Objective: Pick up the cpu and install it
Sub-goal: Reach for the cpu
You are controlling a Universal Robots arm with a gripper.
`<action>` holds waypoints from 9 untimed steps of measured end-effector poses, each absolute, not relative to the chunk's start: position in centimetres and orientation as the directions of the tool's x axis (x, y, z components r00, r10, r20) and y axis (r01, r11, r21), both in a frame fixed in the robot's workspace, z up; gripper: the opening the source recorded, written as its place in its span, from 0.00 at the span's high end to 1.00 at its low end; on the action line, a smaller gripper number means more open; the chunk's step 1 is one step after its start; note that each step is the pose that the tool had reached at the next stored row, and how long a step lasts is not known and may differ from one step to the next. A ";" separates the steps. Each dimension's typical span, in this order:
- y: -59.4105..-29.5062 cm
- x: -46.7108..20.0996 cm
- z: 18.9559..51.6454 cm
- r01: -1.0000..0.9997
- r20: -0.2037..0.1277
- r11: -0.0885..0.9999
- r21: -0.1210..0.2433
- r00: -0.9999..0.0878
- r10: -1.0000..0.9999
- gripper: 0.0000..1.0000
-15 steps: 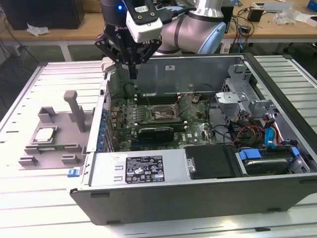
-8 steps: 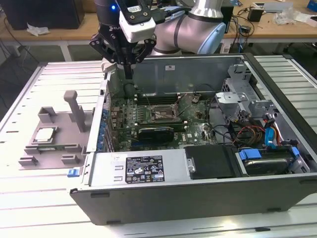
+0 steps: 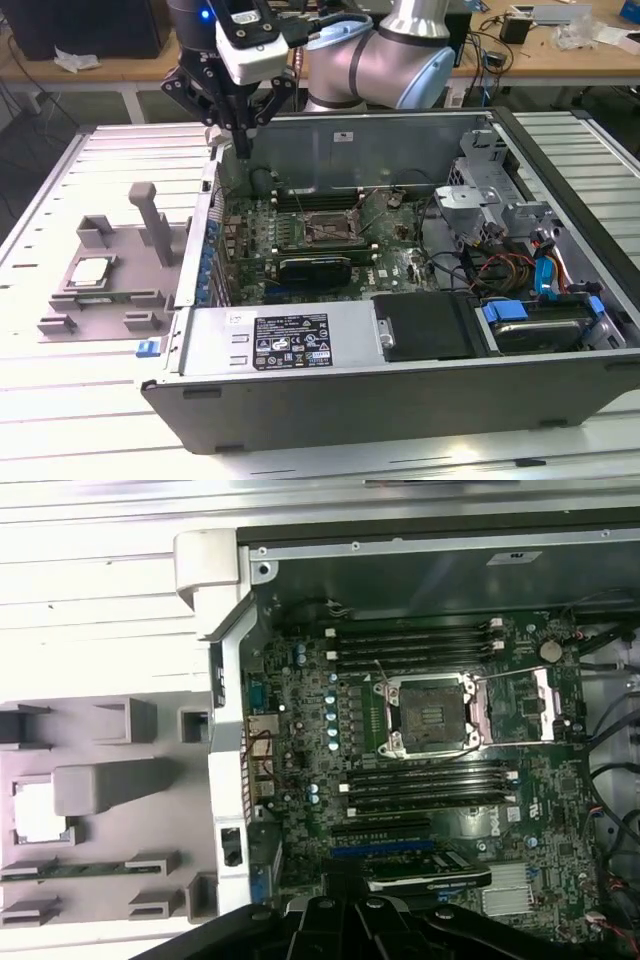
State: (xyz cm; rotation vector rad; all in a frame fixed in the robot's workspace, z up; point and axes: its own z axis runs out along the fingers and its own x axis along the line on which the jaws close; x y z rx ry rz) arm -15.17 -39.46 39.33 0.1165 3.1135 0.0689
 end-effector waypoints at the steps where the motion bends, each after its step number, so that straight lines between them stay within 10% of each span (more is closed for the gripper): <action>1: -39.4 -15.3 39.3 0.074 -0.023 0.996 0.045 -0.997 0.075 0.89; 9: -39.1 -17.2 39.3 0.074 -0.024 0.996 0.045 -0.997 0.075 0.89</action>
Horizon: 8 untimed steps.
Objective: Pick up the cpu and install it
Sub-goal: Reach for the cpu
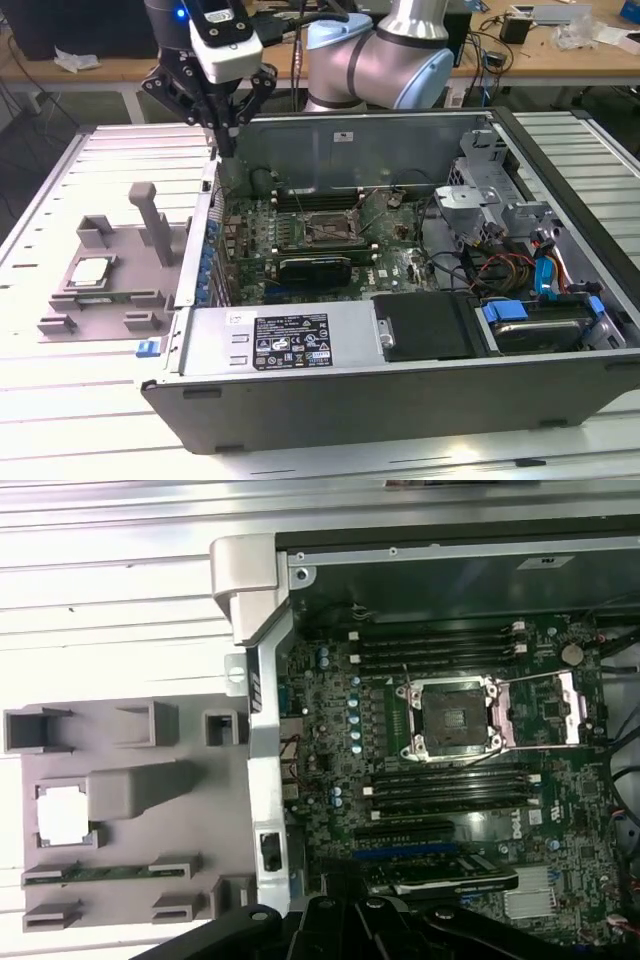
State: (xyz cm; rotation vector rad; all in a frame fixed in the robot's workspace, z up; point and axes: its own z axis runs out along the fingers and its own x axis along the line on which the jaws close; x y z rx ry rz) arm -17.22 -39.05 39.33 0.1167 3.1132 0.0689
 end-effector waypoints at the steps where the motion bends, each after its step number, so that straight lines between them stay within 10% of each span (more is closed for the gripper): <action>1: -39.0 -17.6 39.3 0.074 -0.024 0.996 0.045 -0.997 0.075 0.89; 8: -38.8 -19.6 39.3 0.074 -0.024 0.996 0.045 -0.997 0.075 0.89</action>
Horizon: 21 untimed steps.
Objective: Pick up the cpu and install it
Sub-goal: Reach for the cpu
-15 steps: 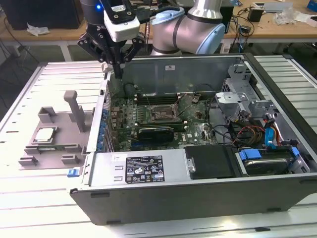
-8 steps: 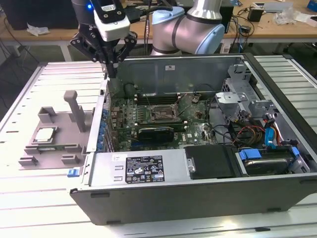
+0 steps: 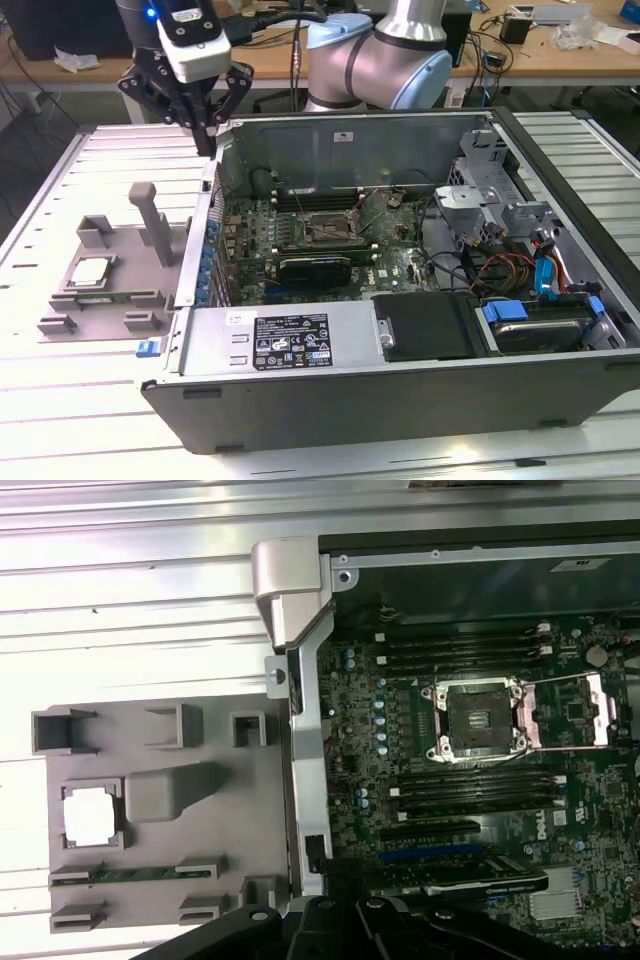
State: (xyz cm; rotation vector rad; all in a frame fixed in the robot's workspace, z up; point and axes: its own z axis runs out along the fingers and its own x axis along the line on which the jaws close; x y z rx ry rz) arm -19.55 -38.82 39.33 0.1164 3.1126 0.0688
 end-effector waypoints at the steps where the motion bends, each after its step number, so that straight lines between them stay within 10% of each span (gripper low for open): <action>1: -38.8 -19.9 39.3 0.074 -0.024 0.996 0.045 -0.997 0.075 0.89; 21: -38.6 -23.9 38.8 0.074 -0.025 0.996 0.045 -0.997 0.075 0.89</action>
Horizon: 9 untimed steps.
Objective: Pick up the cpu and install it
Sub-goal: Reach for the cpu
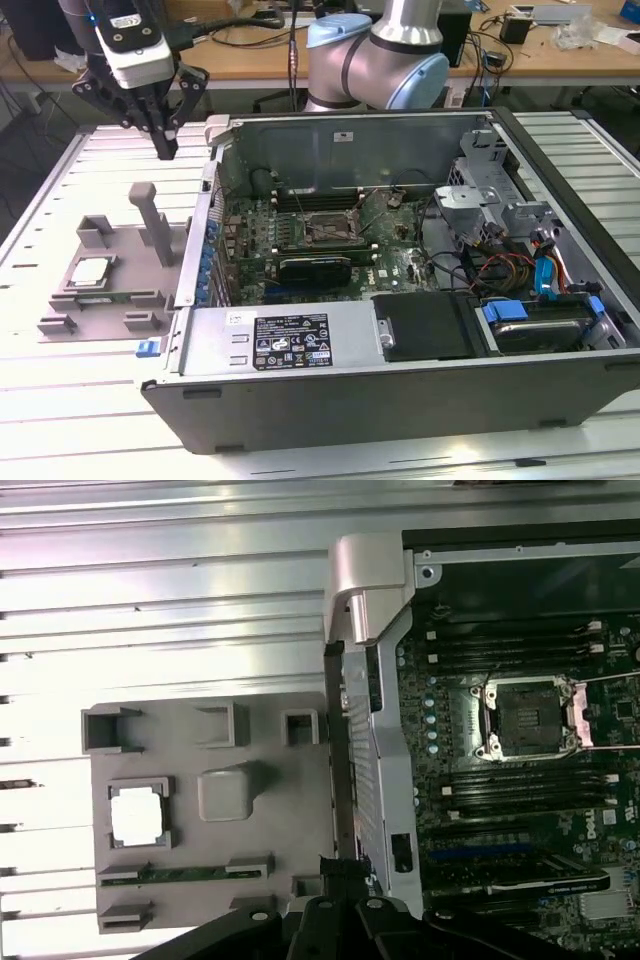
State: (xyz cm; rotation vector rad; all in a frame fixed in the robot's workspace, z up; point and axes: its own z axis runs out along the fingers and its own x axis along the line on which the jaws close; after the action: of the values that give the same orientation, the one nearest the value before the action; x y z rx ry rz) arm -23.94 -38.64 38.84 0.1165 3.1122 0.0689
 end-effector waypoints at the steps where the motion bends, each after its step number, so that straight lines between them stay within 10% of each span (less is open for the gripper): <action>1: -38.6 -24.2 38.8 0.074 -0.025 0.996 0.045 -0.997 0.075 0.89; 9: -38.2 -26.6 37.9 0.074 -0.025 0.996 0.045 -0.997 0.075 0.89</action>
State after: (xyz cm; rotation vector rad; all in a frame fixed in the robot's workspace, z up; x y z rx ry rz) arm -26.63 -38.22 37.89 0.1165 3.1121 0.0689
